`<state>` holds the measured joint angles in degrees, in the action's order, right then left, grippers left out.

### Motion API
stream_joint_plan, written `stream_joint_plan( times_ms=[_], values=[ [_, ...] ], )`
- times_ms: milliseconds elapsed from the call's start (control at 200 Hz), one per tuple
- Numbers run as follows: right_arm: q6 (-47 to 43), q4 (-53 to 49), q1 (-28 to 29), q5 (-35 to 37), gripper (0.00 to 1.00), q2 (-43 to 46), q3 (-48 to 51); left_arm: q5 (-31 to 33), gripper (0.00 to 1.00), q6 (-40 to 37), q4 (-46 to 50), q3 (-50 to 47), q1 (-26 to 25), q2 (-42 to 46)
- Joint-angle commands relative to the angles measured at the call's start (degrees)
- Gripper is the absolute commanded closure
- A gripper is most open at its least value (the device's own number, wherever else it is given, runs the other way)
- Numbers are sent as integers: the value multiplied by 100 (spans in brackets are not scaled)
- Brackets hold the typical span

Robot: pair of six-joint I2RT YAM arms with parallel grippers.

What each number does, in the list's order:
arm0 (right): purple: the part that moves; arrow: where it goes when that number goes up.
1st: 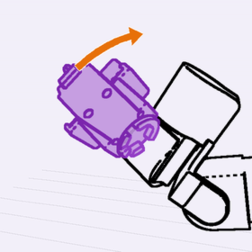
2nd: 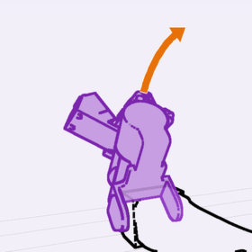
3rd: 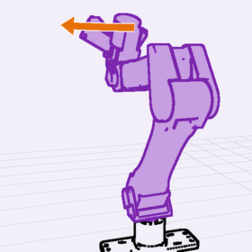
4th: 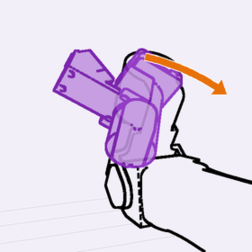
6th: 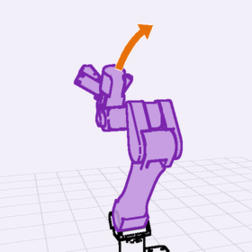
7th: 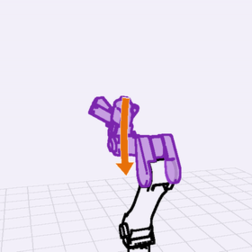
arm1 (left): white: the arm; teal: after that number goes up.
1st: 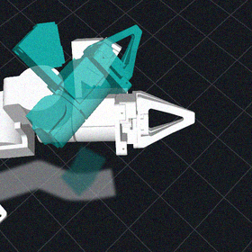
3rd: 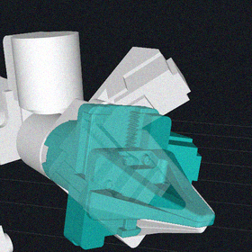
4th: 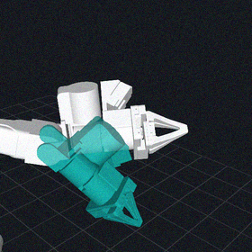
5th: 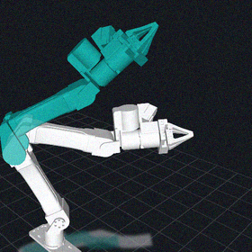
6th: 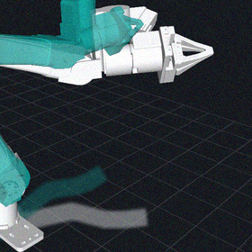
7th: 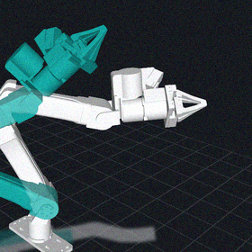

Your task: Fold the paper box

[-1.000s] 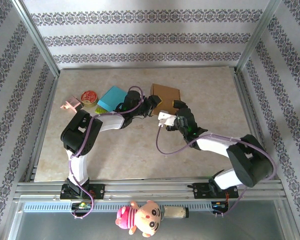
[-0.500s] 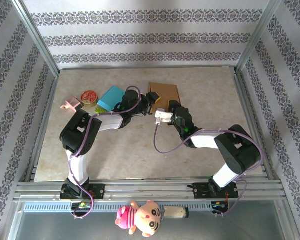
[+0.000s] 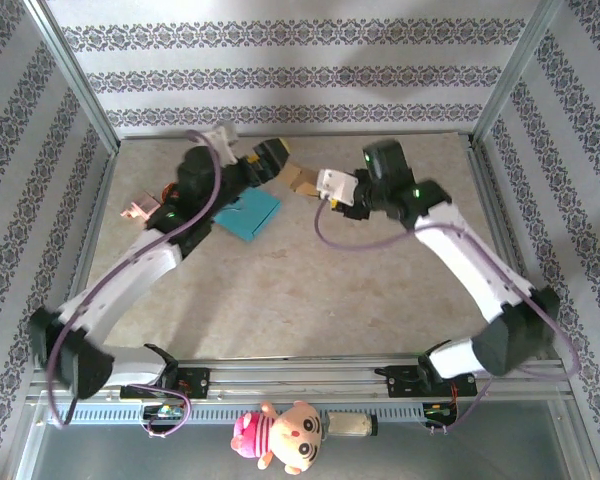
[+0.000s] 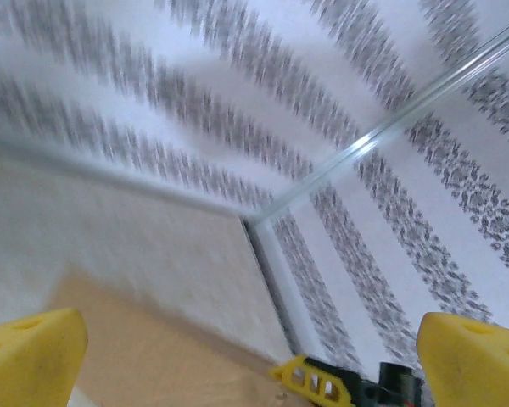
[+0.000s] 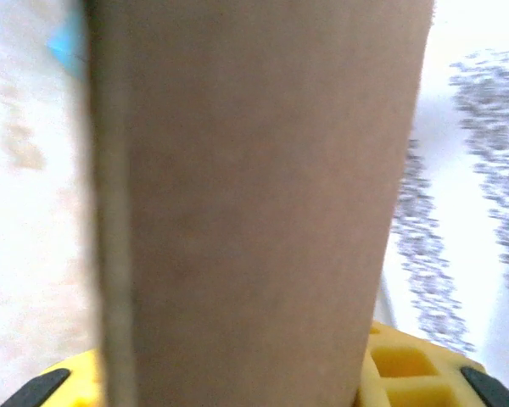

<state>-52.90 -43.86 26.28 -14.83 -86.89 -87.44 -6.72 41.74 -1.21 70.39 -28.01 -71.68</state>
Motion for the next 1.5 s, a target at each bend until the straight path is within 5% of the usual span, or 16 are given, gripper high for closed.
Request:
stream_joint_plan(
  times_ms=[0,190,365,585,730,979,1084,1249,1499],
  values=[
    [316,-3971,41,-709,74,-1341,-1454,765,0,-2048,1194,-117,74,354],
    [441,-4669,85,-481,68,-2739,-3003,805,0,-2013,1299,-690,112,953],
    [239,-4388,163,-166,67,-3288,-3067,681,0,-1872,1244,-1289,136,1141],
    [174,-3839,230,-31,35,-3114,-2888,157,1,-2386,1149,-1737,148,1082],
    [332,-3712,179,-154,25,-2786,-2979,-82,1,-2674,1360,-1600,205,899],
    [1546,-2979,-250,-797,23,-1712,-2241,-1086,0,-3250,1976,-953,260,385],
    [2962,-2043,-598,-1012,20,-745,-1035,-1511,2,-3295,2376,-580,257,85],
    [4682,-618,-1089,-1079,18,740,1065,-1296,6,-3200,2932,-150,250,-246],
    [4872,148,-998,-895,47,888,1844,-1294,24,-3155,3134,218,174,-868]
  ],
)
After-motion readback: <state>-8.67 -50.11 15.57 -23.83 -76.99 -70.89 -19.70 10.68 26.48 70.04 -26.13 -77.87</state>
